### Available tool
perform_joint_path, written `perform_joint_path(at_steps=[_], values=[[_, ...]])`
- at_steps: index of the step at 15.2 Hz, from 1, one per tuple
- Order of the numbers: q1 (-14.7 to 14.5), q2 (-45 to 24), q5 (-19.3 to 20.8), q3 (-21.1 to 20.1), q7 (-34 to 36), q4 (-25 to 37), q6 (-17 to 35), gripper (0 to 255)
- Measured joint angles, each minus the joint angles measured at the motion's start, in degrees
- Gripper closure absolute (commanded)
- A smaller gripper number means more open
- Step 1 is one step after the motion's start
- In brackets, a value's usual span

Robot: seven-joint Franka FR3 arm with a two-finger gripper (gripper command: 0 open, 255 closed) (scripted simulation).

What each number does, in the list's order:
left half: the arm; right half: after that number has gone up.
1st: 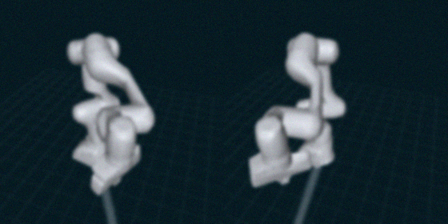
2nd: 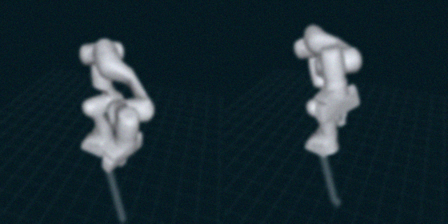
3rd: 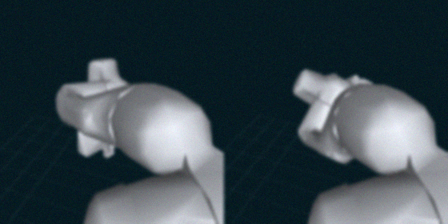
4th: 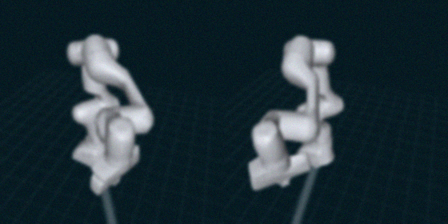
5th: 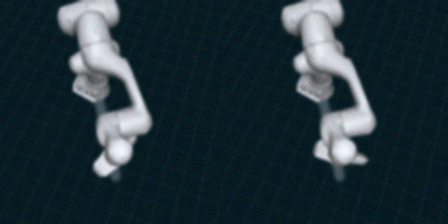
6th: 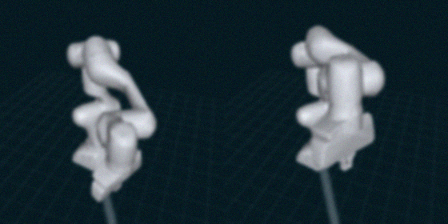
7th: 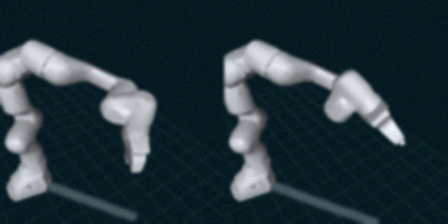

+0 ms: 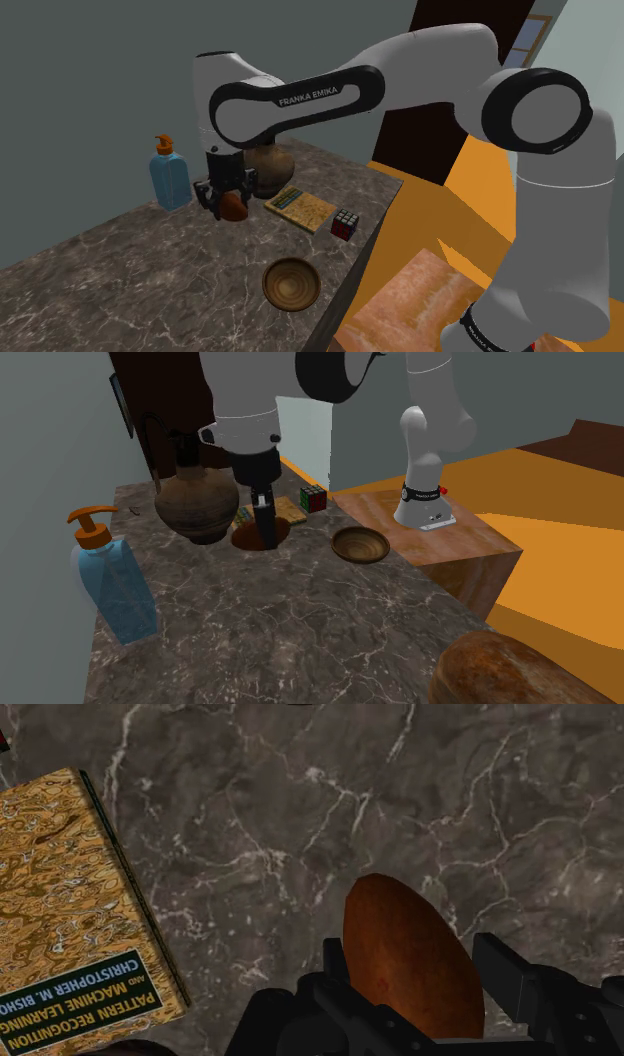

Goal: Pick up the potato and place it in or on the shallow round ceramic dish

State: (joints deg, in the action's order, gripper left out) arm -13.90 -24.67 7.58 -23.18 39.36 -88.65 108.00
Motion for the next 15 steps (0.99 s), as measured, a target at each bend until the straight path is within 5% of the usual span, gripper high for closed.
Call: perform_joint_path(at_steps=[5,15], values=[[0.16,1.76,-0.66,-0.34,-0.04,0.48,-2.14,255],[1.89,23.43,-9.64,-3.3,-0.47,-26.58,5.03,255]])
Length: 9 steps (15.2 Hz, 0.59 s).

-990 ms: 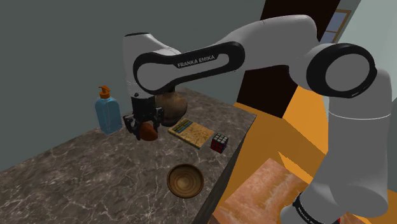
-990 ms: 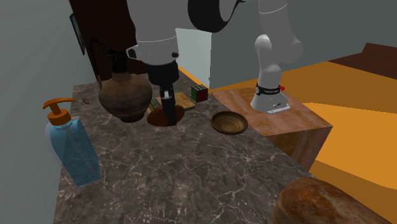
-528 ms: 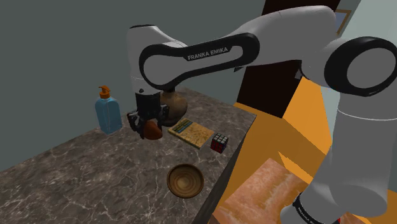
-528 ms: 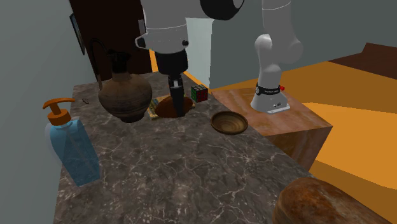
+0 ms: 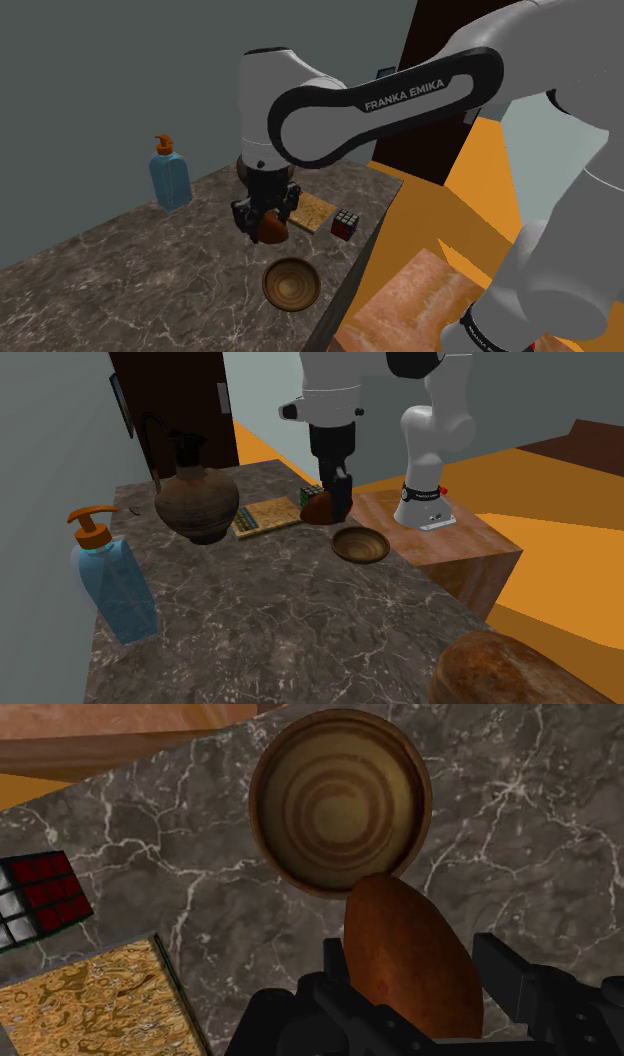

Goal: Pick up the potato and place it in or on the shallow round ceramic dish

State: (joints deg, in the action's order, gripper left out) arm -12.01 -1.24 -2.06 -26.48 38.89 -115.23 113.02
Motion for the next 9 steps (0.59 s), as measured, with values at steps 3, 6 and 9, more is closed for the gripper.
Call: perform_joint_path(at_steps=[3,6,9], values=[[-0.6,6.4,-3.25,-0.49,-0.58,-7.54,1.77,255],[-1.77,12.74,-6.51,-0.77,-1.12,-13.7,2.2,255],[-2.06,13.27,-7.03,-0.98,-1.14,-16.36,4.36,255]])
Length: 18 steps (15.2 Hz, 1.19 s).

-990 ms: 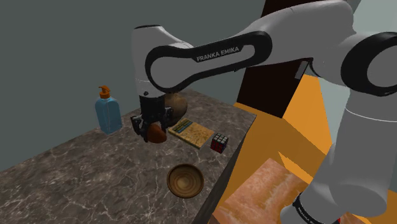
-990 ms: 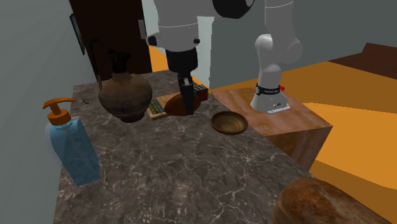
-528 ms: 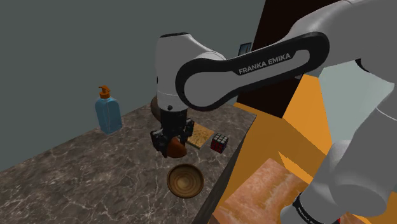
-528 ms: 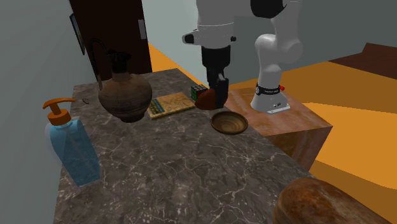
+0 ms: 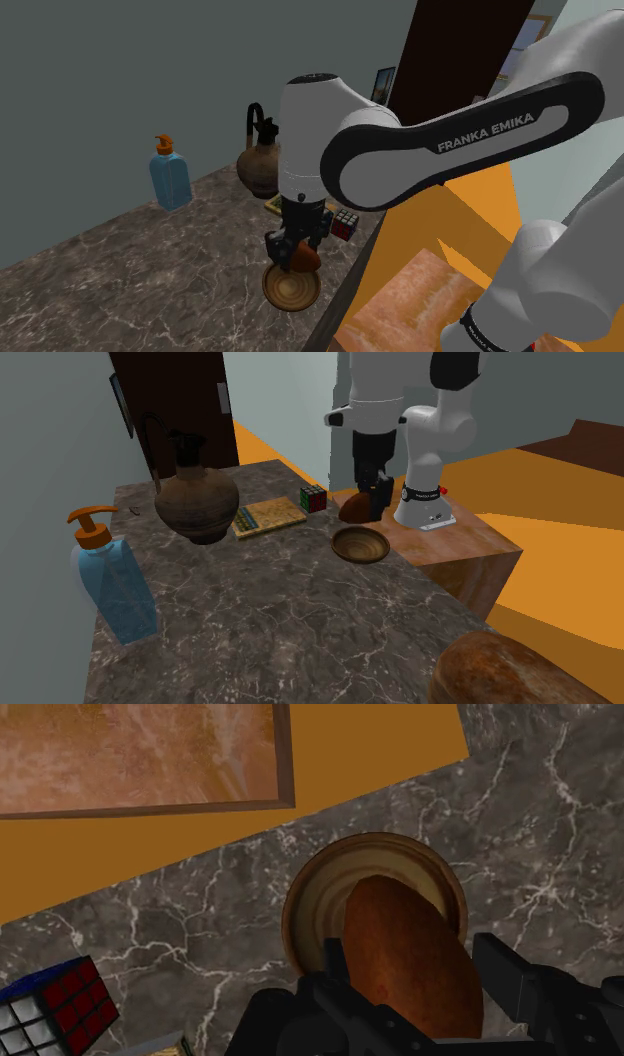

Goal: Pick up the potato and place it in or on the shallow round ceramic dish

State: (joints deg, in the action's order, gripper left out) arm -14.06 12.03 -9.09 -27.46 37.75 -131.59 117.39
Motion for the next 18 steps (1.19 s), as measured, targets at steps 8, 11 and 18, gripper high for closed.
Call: perform_joint_path(at_steps=[8,11,18], values=[[0.0,-3.38,0.96,-0.98,0.97,-3.45,6.63,255],[0.01,-4.04,1.15,-1.11,1.08,-4.43,8.22,255],[0.02,-4.17,1.2,-1.12,1.09,-4.52,8.45,0]])
